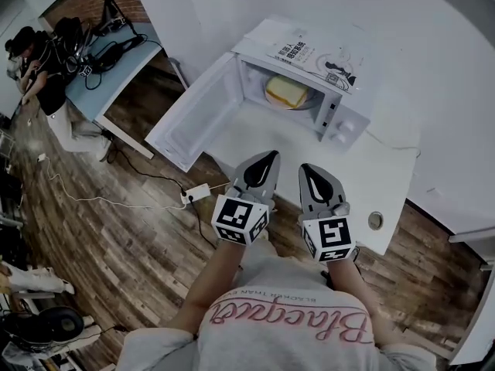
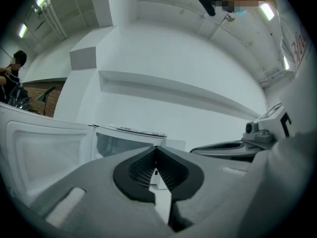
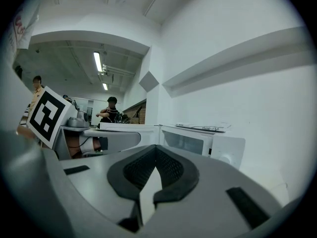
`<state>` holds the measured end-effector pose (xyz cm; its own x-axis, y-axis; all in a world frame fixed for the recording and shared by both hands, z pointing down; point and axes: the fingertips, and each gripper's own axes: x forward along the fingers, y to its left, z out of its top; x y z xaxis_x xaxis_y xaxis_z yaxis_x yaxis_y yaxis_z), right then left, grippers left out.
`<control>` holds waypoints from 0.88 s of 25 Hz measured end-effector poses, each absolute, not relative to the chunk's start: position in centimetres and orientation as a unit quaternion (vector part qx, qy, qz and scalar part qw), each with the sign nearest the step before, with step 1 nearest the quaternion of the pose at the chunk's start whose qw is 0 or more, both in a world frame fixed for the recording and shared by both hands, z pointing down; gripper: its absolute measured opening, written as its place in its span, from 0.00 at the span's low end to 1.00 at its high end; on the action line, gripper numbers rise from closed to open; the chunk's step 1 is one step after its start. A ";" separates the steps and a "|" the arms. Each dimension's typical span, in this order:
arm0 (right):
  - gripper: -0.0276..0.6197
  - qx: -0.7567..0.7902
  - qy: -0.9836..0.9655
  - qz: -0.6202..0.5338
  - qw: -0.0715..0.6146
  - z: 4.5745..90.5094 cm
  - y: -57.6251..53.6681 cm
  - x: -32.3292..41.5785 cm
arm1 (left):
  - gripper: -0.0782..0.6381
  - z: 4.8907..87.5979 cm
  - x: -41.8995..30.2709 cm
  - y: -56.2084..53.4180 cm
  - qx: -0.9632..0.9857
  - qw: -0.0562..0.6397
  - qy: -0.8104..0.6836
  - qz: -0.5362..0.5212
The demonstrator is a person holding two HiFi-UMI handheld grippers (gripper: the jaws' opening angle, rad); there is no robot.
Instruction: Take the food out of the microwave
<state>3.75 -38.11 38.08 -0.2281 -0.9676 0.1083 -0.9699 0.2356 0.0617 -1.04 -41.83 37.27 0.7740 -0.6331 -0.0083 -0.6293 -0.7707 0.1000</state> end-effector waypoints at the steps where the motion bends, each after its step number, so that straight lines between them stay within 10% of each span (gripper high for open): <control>1: 0.06 0.622 -0.781 0.011 0.063 38.1 -38.7 3.5 | 0.12 37.3 -1.1 -42.4 0.943 0.046 -0.329 -0.019; 22: 0.06 0.668 -0.737 0.031 0.099 39.0 -46.2 2.9 | 0.12 38.9 -1.8 -52.1 0.957 0.076 -0.279 -0.025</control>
<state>2.94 -46.25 39.00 -0.0876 -0.9784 0.1874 -0.9907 0.1052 0.0861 -1.84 -52.14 38.87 0.8429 -0.5381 -0.0053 -0.5304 -0.8325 0.1600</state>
